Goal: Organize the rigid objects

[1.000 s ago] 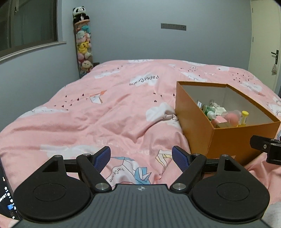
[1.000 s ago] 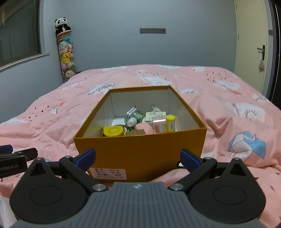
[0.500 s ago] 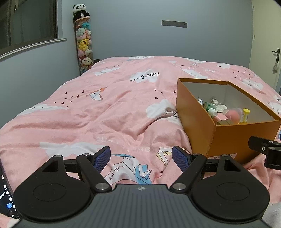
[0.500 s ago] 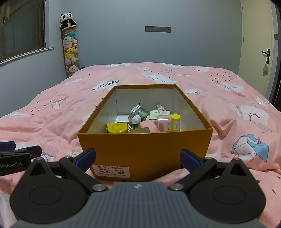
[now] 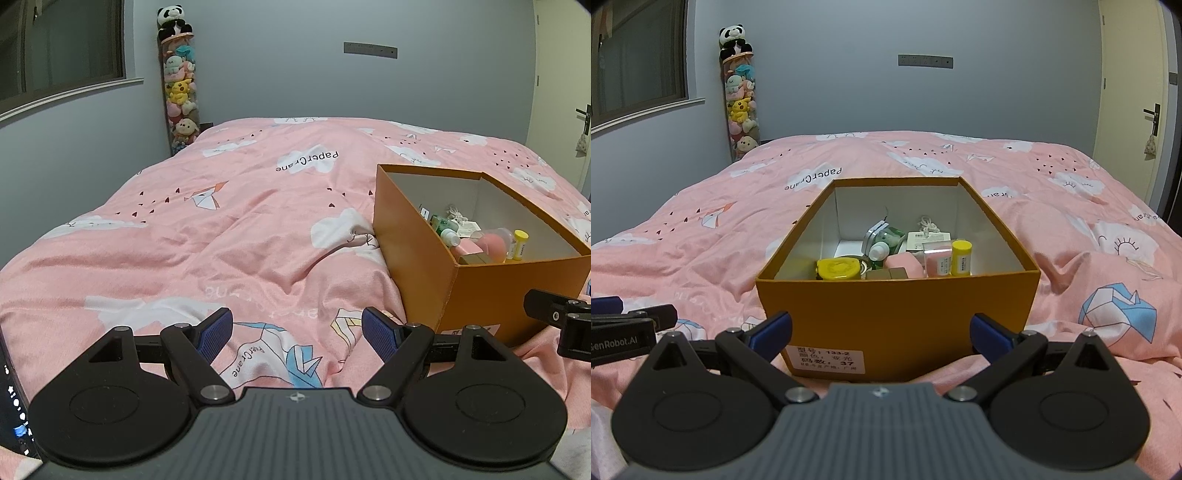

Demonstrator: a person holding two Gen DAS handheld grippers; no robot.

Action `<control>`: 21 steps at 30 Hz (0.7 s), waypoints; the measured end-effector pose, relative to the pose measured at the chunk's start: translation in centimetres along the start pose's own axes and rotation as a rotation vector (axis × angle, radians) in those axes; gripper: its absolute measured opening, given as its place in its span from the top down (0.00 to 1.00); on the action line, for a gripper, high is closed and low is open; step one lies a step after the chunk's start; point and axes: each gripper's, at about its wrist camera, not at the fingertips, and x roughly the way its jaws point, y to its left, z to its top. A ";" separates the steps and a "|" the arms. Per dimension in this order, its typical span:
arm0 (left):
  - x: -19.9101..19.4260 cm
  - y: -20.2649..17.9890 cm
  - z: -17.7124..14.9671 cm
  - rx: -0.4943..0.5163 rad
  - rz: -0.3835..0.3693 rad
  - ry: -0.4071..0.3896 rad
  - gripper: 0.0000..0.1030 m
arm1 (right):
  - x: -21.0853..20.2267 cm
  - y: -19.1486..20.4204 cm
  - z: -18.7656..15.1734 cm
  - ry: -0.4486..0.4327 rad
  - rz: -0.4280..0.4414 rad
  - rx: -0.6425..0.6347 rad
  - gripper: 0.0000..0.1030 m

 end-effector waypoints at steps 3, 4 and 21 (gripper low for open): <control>0.0 0.0 0.0 0.001 0.000 -0.001 0.10 | 0.0 0.0 0.0 0.000 0.000 -0.002 0.03; 0.0 0.0 0.0 0.001 0.001 -0.001 0.10 | 0.1 0.0 0.1 0.001 0.002 -0.003 0.03; 0.0 0.0 0.0 0.000 0.000 -0.001 0.10 | 0.3 -0.4 0.2 0.003 0.008 -0.009 0.02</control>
